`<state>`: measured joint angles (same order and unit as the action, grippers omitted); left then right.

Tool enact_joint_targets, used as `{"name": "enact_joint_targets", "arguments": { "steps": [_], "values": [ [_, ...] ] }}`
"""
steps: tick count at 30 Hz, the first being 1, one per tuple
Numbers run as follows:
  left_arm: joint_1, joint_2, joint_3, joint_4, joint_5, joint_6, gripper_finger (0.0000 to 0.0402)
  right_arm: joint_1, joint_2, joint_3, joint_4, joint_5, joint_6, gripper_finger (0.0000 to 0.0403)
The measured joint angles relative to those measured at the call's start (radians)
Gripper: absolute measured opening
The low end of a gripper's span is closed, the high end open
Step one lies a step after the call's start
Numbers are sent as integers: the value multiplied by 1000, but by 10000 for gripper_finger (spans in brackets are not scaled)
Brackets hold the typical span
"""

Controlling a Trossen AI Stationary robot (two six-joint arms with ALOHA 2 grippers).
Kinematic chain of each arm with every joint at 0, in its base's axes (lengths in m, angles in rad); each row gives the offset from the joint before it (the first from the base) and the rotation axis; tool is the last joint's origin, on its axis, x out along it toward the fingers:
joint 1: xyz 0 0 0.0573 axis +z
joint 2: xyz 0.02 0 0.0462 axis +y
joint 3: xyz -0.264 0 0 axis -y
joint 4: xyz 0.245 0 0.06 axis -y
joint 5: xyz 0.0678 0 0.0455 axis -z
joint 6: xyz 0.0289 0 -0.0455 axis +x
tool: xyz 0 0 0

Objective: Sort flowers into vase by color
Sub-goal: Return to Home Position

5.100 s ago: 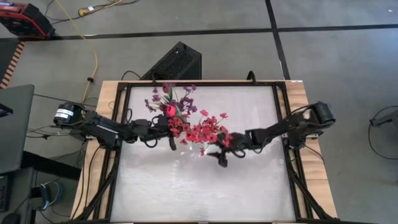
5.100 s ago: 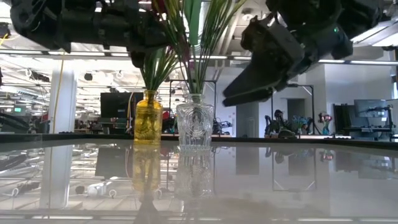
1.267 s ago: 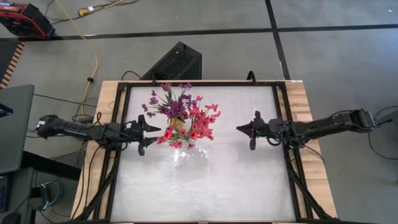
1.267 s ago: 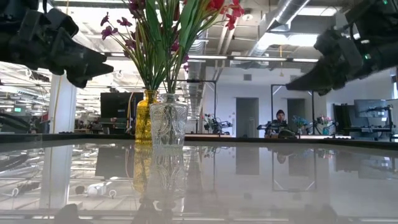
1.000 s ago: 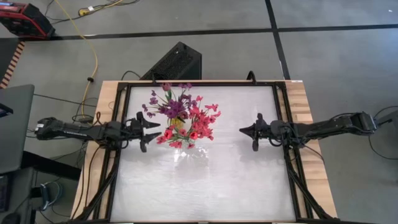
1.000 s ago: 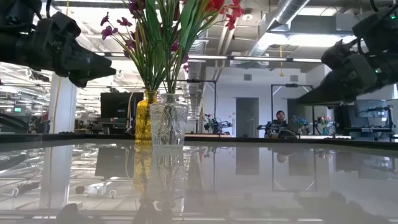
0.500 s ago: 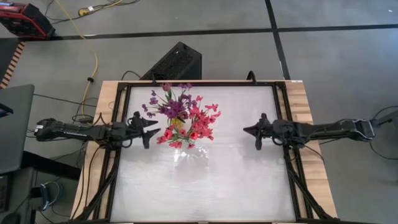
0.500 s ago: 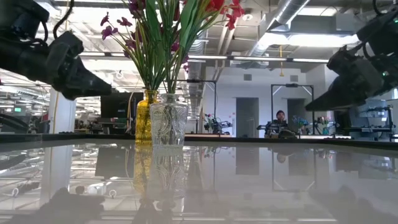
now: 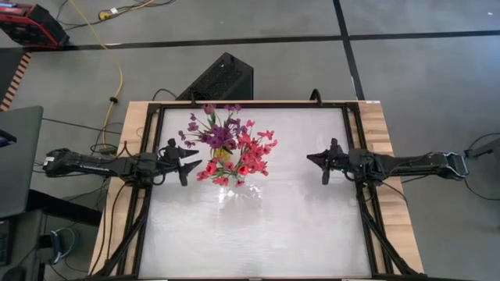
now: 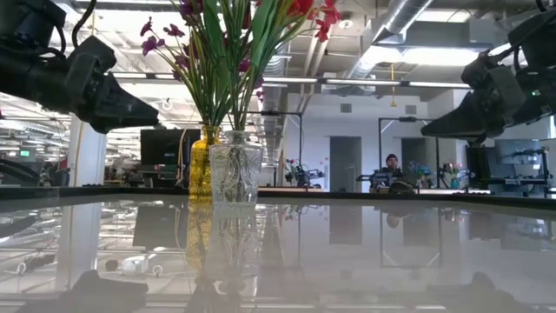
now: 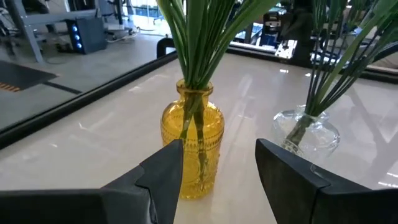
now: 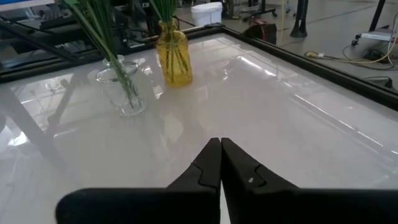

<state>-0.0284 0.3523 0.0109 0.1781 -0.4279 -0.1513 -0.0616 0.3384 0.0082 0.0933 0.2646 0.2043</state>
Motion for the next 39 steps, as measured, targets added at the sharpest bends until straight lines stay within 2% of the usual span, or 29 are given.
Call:
{"name": "enact_joint_targets", "arguments": {
  "steps": [4,7,39],
  "values": [
    [0,0,0,-49,0,-5,190,0,1,0,0,0,-1,42],
    [0,1,0,-110,7,-65,190,0,1,-1,1,0,-2,43],
    [0,11,7,-123,25,-93,190,-6,1,-3,-11,-2,-2,43]
  ]
}}
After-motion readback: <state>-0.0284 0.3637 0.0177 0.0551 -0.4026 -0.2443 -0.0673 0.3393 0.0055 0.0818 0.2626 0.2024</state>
